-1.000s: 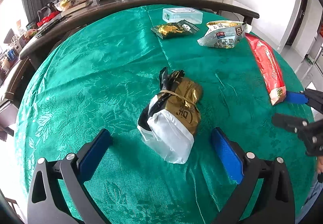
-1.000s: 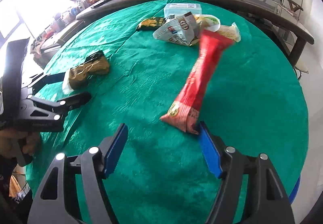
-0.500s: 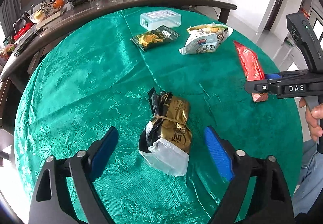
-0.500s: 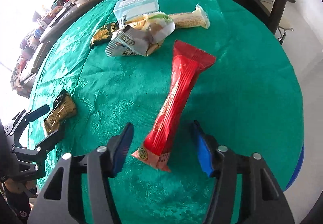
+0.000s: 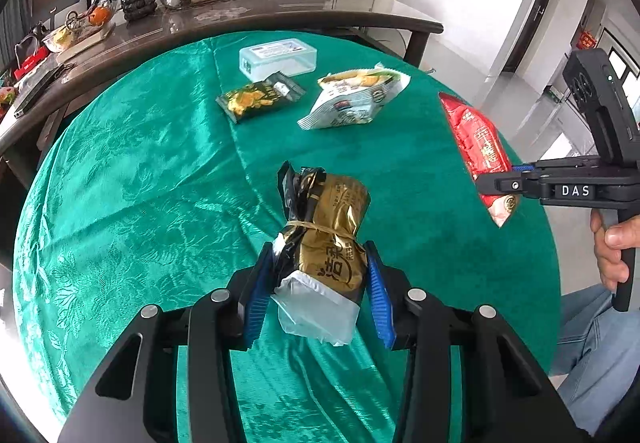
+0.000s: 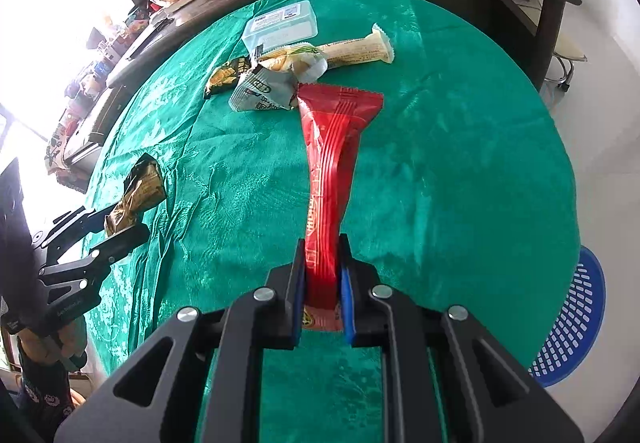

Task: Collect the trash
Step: 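Carry the gold bag and red wrapper over the blue basket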

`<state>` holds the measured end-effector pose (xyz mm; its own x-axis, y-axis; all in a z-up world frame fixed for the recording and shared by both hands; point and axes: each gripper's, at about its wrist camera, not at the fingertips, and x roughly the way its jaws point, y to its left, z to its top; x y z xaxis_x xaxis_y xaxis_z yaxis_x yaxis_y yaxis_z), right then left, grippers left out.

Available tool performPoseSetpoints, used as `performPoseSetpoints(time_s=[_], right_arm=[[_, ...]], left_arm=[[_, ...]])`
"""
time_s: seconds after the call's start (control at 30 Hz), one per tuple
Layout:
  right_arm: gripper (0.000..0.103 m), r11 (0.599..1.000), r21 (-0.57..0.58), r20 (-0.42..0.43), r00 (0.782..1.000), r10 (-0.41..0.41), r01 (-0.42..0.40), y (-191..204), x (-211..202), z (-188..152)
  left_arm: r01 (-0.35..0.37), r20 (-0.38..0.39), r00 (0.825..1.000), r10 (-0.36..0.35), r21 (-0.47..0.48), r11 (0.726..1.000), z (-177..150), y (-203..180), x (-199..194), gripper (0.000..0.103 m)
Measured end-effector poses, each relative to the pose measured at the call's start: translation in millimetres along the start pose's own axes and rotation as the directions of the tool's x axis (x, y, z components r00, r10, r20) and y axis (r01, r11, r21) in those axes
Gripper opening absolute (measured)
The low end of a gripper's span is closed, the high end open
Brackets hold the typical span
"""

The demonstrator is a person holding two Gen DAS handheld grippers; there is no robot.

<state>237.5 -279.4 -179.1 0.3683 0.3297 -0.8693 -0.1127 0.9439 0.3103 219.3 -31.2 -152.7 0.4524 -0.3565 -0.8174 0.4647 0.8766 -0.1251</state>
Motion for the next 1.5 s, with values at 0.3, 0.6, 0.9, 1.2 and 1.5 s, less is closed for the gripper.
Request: performPoseSetpoints(time_s=[0.3, 0.6, 0.9, 1.2, 1.5], right_arm=[[0.014, 0.997, 0.049, 0.060, 0.996, -0.059, 0.056, -63.6, -54.4, -32.8], [0.014, 0.960, 0.174, 0.054, 0.972, -0.231, 0.218, -186.8, -95.5, -83.2], [0.014, 0.919, 0.298, -0.028, 0.965, -0.262, 0.258, -301.5, -84.9, -126.0], [0.014, 0.913, 0.345, -0.056, 0.976, -0.210, 0.216, -347.8, -62.1, -140.8], [0.014, 0.906, 0.392, -0.039, 0.987, -0.157, 0.160, -373.6, -45.8, -142.0]], left_arm=[[0.099, 0.012, 0.995, -0.100, 0.073, 0.992, 15.5, -92.7, 6.9, 0.043], [0.230, -0.033, 0.973, -0.228, 0.199, 0.953, 34.7, -223.6, 38.3, 0.043], [0.317, -0.117, 0.948, -0.296, 0.264, 0.911, 44.0, -345.1, 100.6, 0.044], [0.343, -0.180, 0.935, -0.306, 0.236, 0.909, 48.8, -401.4, 183.2, 0.045], [0.342, -0.216, 0.931, -0.295, 0.226, 0.912, 44.9, -418.8, 234.1, 0.047]])
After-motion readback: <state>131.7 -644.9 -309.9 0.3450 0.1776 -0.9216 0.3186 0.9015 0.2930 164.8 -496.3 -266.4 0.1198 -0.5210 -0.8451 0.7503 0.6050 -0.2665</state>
